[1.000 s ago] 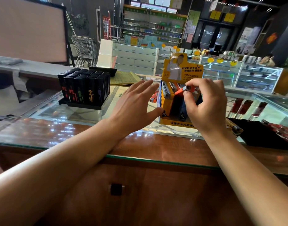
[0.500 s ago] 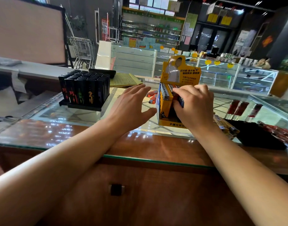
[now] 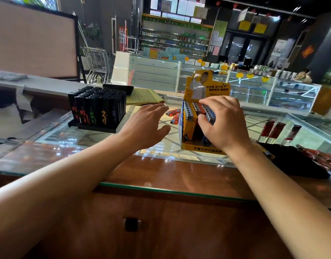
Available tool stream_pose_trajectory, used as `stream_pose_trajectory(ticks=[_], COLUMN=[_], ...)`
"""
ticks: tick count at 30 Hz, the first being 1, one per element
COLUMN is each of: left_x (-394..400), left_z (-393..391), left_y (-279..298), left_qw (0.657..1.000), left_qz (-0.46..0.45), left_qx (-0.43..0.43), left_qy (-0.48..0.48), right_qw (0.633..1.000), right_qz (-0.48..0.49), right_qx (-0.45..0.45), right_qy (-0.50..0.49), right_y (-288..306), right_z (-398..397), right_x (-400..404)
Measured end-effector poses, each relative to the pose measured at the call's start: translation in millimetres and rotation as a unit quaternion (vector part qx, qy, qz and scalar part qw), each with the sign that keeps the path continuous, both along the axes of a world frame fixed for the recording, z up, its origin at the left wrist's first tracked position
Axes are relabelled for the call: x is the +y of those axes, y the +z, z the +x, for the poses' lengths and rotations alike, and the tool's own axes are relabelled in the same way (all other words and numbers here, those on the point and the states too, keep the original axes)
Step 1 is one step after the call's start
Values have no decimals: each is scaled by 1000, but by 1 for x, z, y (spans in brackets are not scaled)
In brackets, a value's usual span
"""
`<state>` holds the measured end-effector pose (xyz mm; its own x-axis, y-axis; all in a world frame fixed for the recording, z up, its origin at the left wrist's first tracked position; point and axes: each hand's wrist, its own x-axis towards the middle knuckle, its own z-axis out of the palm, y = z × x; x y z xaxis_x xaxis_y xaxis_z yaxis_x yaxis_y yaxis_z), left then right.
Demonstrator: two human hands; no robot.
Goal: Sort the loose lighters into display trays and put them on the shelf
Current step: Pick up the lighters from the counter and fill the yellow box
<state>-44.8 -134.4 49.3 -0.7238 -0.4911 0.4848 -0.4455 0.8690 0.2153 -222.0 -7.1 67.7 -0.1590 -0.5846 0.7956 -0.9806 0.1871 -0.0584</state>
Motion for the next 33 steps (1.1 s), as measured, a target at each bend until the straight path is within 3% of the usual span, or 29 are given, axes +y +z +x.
stream_pose_trajectory(ticks=[13,23,27,33], left_x=[-49,-78,-80,-75], left_z=[-52,-83,-80,-46], left_y=[-10,-14,-13,-8], left_qw=[995,964,959,956], left_qz=[5,21,57,29], left_qx=[-88,-246,-266,-282], left_qy=[-41,-99,-80,-76], right_qw=[995,993,993,993], right_qz=[57,52,41,41], right_qx=[76,107,113,111], right_qy=[-6,-11,-9,2], right_y=[-1,1,3,-1], right_z=[5,13,12,21], right_x=[-22,-31,-30,-29])
